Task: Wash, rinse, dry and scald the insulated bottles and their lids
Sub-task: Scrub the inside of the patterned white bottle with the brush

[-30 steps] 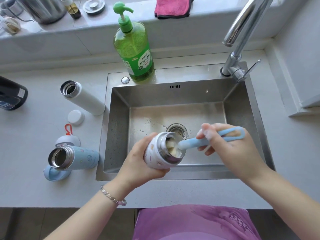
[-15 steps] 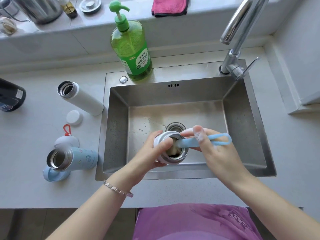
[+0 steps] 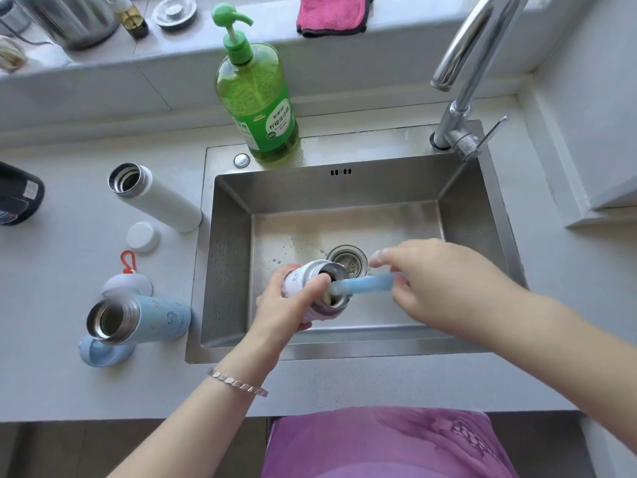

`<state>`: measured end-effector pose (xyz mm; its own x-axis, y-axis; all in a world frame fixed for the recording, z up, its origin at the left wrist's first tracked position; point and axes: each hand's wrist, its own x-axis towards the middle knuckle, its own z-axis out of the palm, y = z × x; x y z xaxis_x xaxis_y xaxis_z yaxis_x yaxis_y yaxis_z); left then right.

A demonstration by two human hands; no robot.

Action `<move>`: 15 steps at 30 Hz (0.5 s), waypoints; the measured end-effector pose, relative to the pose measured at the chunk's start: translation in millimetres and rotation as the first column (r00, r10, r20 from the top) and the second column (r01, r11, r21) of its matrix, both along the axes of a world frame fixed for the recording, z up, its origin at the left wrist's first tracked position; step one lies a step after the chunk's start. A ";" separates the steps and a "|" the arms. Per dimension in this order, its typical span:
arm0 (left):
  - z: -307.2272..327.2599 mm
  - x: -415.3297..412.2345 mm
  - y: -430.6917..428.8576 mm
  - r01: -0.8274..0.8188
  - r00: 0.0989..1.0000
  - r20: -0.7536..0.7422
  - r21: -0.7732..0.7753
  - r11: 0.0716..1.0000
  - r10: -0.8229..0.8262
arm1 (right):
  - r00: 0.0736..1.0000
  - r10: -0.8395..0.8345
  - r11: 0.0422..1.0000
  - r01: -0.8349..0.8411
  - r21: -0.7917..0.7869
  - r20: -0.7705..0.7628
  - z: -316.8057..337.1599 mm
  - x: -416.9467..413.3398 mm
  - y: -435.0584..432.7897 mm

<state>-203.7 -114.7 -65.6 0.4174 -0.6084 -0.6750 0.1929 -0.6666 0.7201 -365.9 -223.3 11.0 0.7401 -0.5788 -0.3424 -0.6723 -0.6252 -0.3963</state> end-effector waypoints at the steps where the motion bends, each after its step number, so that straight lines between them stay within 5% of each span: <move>1: 0.8 -2.0 -1.1 0.000 1.000 0.012 0.001 1.000 0.000 | 0.993 0.072 0.996 -0.077 -0.050 -0.095 1.2 6.3 1.6; 6: -1.6 0.5 -1.9 -0.042 0.999 0.027 -0.022 0.999 0.043 | 0.978 0.175 0.981 -0.183 -0.060 -0.116 4.1 21.5 2.3; 11: -3.6 14.1 -1.6 -0.095 0.993 -0.069 -0.038 0.995 0.092 | 1.000 -0.015 0.995 0.014 0.104 0.018 11.3 11.0 -14.3; 15: 1.6 7.4 -8.1 -0.026 1.000 0.009 -0.105 0.994 0.027 | 0.971 -0.199 0.966 0.171 0.195 0.133 -3.4 13.6 -3.9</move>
<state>-196.3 -122.8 -64.0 0.4411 -0.6644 -0.6033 0.2013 -0.5818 0.7880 -352.3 -227.2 7.6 0.6768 -0.6492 -0.3472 -0.6934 -0.4037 -0.5969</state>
